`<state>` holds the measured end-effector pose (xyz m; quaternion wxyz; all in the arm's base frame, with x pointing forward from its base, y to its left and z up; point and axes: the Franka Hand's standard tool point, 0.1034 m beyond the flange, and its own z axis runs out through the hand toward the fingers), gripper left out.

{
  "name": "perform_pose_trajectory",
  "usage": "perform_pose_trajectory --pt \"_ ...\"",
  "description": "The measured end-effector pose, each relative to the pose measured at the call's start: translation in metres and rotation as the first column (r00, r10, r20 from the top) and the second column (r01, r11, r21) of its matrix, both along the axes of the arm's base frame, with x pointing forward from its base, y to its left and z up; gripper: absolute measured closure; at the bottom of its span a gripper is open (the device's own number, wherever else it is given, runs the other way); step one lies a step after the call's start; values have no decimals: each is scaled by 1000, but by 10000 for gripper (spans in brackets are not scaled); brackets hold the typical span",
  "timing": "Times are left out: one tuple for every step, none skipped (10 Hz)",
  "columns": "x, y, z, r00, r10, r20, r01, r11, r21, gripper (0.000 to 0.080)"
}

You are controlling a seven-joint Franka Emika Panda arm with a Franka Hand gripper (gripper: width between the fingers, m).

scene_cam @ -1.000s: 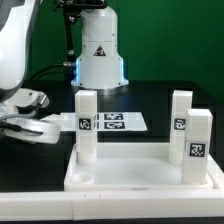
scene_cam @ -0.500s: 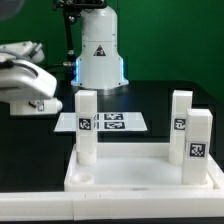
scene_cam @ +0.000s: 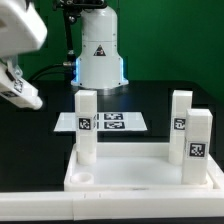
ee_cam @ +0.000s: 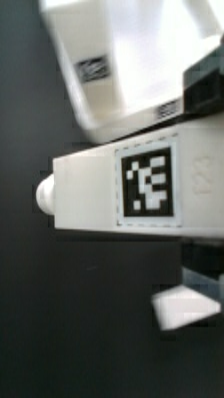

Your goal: Assemble desk

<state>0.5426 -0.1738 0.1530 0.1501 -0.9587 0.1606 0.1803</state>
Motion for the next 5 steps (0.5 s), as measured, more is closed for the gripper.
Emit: perform_pose_trajectory --pt "-3 -1 -8 996 -20 81 24 999 -44 514" --pt "-9 -1 -12 993 -31 114 38 997 -66 514" --pt "5 -1 -9 976 -32 216 63 988 -138 514" --pt "22 22 -1 945 8 326 62 977 -203 514" --pt "35 48 11 922 30 385 61 973 -221 514"
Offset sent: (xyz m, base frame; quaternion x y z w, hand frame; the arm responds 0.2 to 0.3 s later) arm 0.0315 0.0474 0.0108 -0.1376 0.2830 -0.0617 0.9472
